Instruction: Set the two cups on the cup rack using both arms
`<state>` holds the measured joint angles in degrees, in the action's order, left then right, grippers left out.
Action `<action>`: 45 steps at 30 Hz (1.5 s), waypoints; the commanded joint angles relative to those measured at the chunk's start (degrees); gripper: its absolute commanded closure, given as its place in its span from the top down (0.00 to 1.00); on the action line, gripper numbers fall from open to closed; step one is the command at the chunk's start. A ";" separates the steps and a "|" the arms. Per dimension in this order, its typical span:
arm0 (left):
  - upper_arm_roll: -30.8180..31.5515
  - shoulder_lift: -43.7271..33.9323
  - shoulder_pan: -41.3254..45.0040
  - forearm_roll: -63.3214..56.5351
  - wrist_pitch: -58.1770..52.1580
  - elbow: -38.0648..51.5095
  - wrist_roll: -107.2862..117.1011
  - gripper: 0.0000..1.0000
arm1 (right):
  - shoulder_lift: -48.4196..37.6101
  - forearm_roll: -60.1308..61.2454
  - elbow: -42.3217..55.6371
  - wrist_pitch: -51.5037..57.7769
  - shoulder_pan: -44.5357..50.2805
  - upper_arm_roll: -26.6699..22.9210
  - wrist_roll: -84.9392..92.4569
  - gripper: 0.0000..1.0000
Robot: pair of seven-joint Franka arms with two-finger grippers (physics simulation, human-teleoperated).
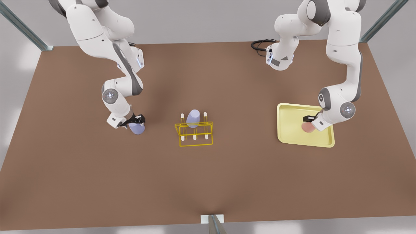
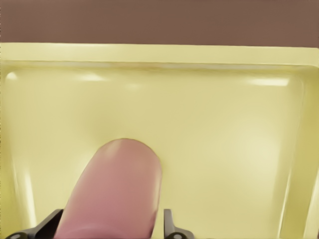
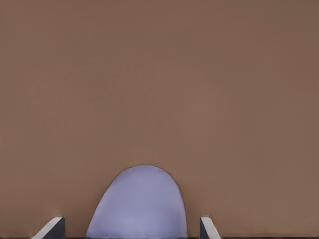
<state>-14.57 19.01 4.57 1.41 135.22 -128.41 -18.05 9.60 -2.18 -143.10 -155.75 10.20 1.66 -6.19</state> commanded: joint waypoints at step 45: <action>11.85 -1.69 4.93 4.57 -25.79 20.64 30.96 0.85 | 3.23 1.83 20.67 7.47 7.65 0.53 -18.16 0.85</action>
<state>-4.09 17.14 9.37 4.52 119.49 -109.64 -11.94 12.32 -1.19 -124.28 -156.68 17.34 2.21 -12.54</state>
